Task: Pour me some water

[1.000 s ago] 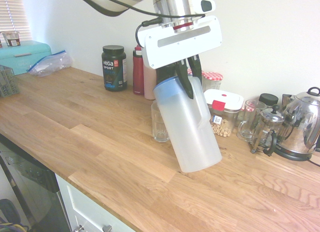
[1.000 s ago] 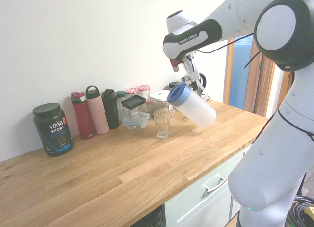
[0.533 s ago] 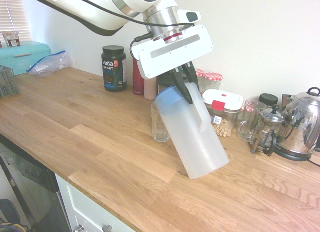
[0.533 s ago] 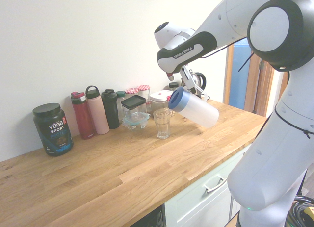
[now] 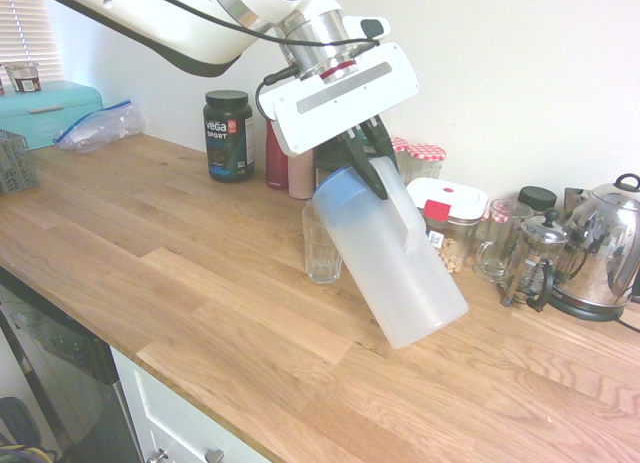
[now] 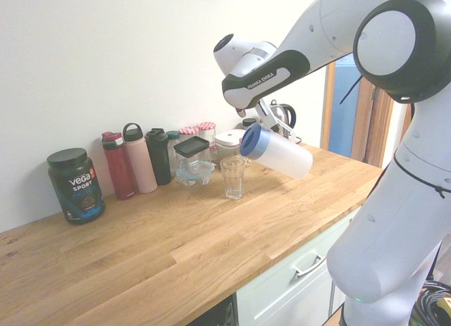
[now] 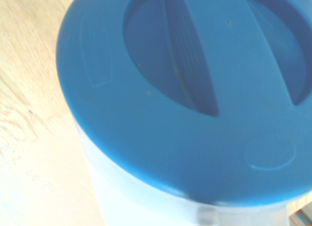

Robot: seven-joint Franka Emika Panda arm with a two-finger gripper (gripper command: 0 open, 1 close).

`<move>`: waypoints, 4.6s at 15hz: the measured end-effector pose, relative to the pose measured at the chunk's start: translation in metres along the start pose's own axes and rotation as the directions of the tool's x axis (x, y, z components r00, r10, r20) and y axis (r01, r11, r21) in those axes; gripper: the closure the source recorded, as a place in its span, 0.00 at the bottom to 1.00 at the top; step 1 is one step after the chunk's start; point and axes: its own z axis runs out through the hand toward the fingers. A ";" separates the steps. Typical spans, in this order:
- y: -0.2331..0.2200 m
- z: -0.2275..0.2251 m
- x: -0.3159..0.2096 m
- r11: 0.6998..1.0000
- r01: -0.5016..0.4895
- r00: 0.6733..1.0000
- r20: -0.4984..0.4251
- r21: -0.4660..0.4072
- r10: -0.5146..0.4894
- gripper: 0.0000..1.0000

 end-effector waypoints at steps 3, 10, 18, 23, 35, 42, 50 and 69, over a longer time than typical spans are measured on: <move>-0.006 -0.008 0.004 0.999 -0.003 1.000 -0.005 -0.049 0.003 1.00; -0.026 -0.016 0.016 0.995 0.016 1.000 -0.002 -0.095 -0.016 1.00; 0.022 -0.024 -0.018 0.986 -0.117 0.989 -0.071 0.121 0.126 1.00; 0.073 -0.020 -0.068 0.886 -0.190 0.953 -0.138 0.423 0.270 1.00; 0.036 0.028 -0.151 0.481 -0.293 0.783 -0.082 0.826 0.617 1.00; -0.018 -0.053 -0.247 0.410 -0.477 0.710 0.066 0.778 0.701 1.00; -0.191 -0.192 -0.182 0.325 -0.665 0.534 0.124 0.673 0.836 1.00; -0.324 -0.186 -0.011 0.252 -0.764 0.395 0.123 0.593 0.910 0.00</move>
